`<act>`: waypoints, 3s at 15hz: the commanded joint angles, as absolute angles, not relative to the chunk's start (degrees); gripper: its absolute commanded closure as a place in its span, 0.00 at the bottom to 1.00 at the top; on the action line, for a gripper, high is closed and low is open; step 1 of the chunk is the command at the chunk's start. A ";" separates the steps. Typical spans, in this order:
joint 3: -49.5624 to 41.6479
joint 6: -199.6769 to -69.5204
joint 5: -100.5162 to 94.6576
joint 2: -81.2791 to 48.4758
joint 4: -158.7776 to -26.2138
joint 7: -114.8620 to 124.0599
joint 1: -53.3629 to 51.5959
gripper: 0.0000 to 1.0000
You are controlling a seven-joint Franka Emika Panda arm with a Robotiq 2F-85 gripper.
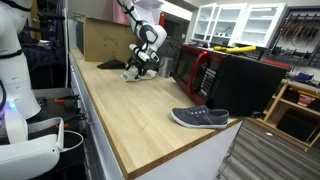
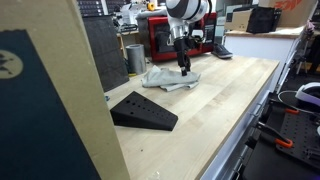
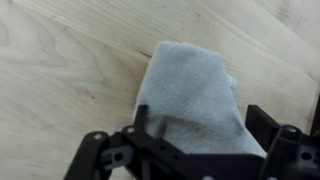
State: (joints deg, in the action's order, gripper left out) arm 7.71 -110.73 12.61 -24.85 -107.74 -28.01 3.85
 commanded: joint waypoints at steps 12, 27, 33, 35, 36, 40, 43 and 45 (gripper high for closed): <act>7.69 -118.57 14.40 -20.70 -112.46 -30.14 4.73 0.00; 7.86 -120.95 22.40 -14.82 -122.20 -42.37 5.66 0.65; 7.49 -123.43 25.33 -10.83 -126.16 -48.60 5.15 1.00; 7.09 -121.63 24.07 -8.67 -127.70 -49.67 4.79 0.98; 6.87 -120.80 23.58 -7.47 -128.59 -50.35 4.72 0.98; 6.10 -117.88 22.11 -2.68 -132.78 -51.99 3.97 0.98; 5.47 -114.51 22.72 -0.88 -133.39 -50.14 2.82 0.98; 4.96 -111.16 23.37 -1.05 -131.90 -47.67 2.06 0.98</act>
State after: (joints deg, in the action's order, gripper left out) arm 6.36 -115.29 22.79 -3.20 -131.95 -50.21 3.74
